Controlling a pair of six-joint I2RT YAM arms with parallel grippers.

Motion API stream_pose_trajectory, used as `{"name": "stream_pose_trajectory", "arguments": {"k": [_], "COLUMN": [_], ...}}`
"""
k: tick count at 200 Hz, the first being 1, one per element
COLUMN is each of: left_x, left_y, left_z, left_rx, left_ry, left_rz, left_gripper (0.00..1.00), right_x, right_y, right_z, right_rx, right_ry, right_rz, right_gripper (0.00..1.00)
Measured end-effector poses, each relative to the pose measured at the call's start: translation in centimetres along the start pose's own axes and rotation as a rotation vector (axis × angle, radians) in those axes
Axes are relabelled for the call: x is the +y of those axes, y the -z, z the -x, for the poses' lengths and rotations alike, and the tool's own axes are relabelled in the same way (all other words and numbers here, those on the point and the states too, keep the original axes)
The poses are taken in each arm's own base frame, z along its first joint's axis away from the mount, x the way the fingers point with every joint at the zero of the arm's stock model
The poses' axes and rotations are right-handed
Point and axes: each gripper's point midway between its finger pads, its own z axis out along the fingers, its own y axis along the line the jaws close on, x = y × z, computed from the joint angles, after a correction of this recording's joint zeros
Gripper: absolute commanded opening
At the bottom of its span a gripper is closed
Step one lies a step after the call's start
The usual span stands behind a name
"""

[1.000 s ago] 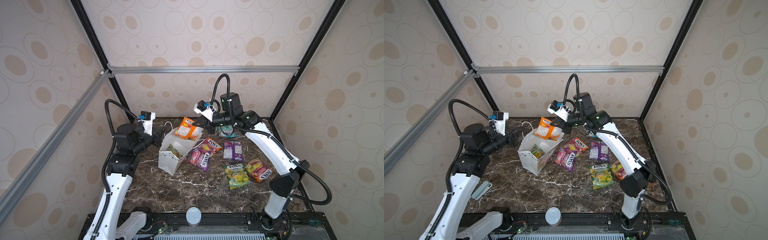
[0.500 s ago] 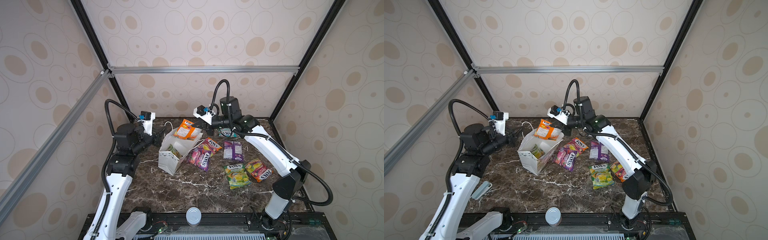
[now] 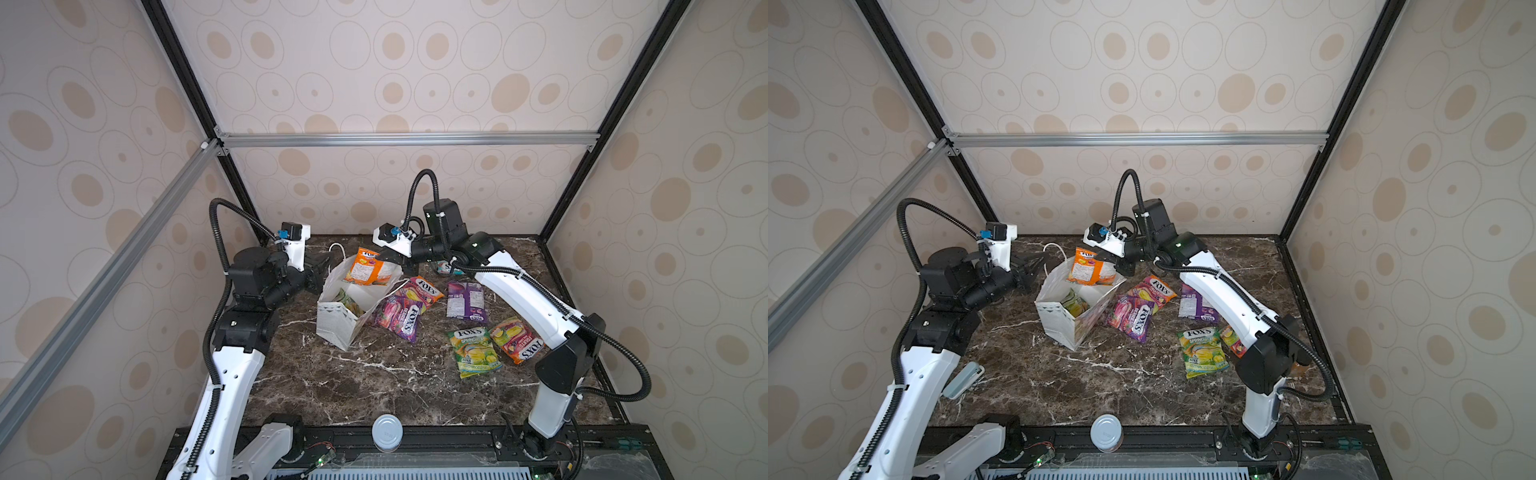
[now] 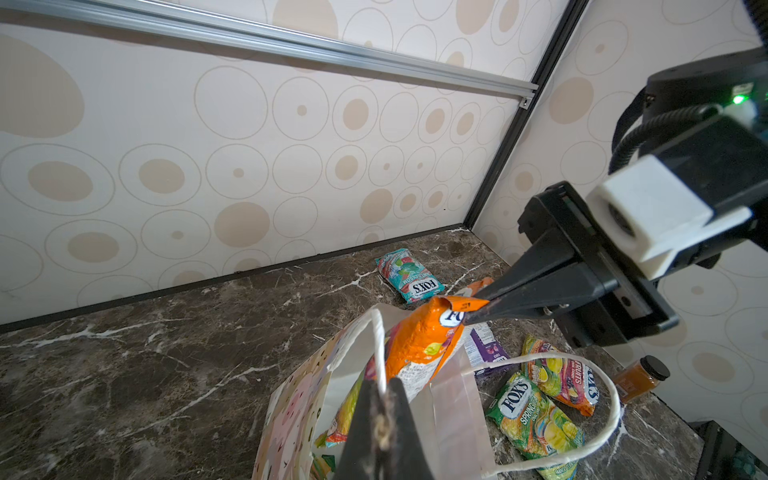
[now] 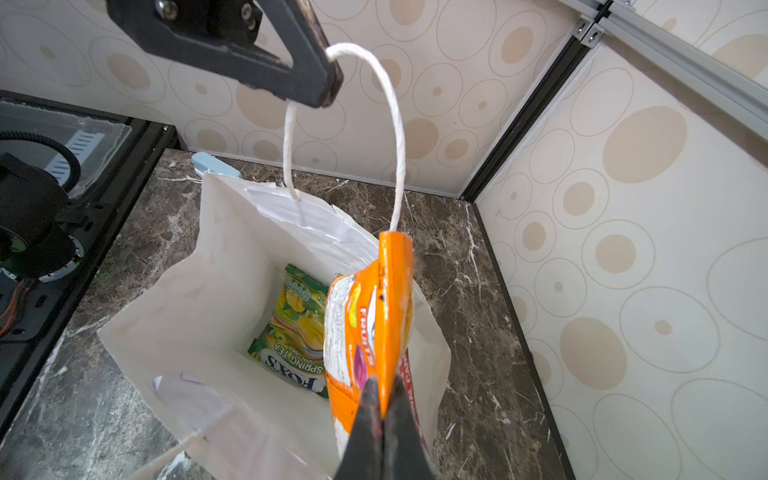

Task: Place the snacks into the paper bag
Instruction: 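Lower the orange packet into the bag opening and open the right gripper, then withdraw the right gripper from the bag toward the remaining packets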

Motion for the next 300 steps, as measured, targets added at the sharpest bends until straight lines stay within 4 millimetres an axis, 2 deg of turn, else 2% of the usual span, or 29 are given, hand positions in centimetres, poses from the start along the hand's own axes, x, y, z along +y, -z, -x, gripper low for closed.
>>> {"name": "stream_pose_trajectory", "arguments": {"k": [22, 53, 77, 123, 153, 181, 214, 247, 259, 273, 300], "left_x": [0.0, 0.1, 0.2, 0.2, 0.3, 0.3, 0.4, 0.5, 0.5, 0.5, 0.4], "left_y": [-0.1, -0.2, -0.2, -0.1, -0.1, -0.1, -0.1, -0.1, 0.0, 0.0, 0.1], "left_z": [-0.1, -0.2, -0.1, -0.1, -0.1, 0.0, 0.0, 0.0, 0.0, 0.0, 0.1], "left_rx": [-0.003, 0.000, -0.003, -0.005, -0.005, -0.006, -0.006, -0.007, -0.008, -0.009, -0.012], "left_ry": [0.002, 0.006, 0.006, 0.005, 0.006, 0.006, 0.006, 0.006, 0.006, 0.006, 0.004], "left_rz": [-0.003, -0.004, -0.002, 0.000, 0.002, 0.004, 0.007, 0.010, 0.011, 0.012, 0.012], "left_gripper": [0.00, 0.00, 0.00, 0.00, 0.00, 0.00, 0.00, 0.00, 0.00, 0.00, 0.00], "right_x": [-0.1, -0.2, 0.1, -0.6, -0.8, -1.2, -2.1, -4.5, -5.2, -6.0, -6.7], "right_y": [-0.7, -2.4, -3.5, -3.4, -3.3, -3.0, -1.9, 1.4, 2.3, 3.0, 3.8], "right_z": [-0.7, -2.0, -2.6, -1.8, -1.9, -1.1, 0.1, 4.1, 4.8, 4.6, 2.7], "right_rx": [0.028, 0.080, 0.114, 0.131, 0.140, 0.125, 0.125, 0.079, 0.075, 0.091, 0.149], "right_ry": [0.012, 0.040, 0.071, 0.119, 0.114, 0.094, 0.021, -0.050, -0.079, -0.120, -0.209], "right_rz": [-0.011, -0.025, -0.035, -0.084, -0.097, -0.113, -0.160, -0.275, -0.320, -0.364, -0.420], "right_gripper": [0.01, 0.10, 0.14, 0.18, 0.20, 0.22, 0.24, 0.29, 0.31, 0.31, 0.35]}}
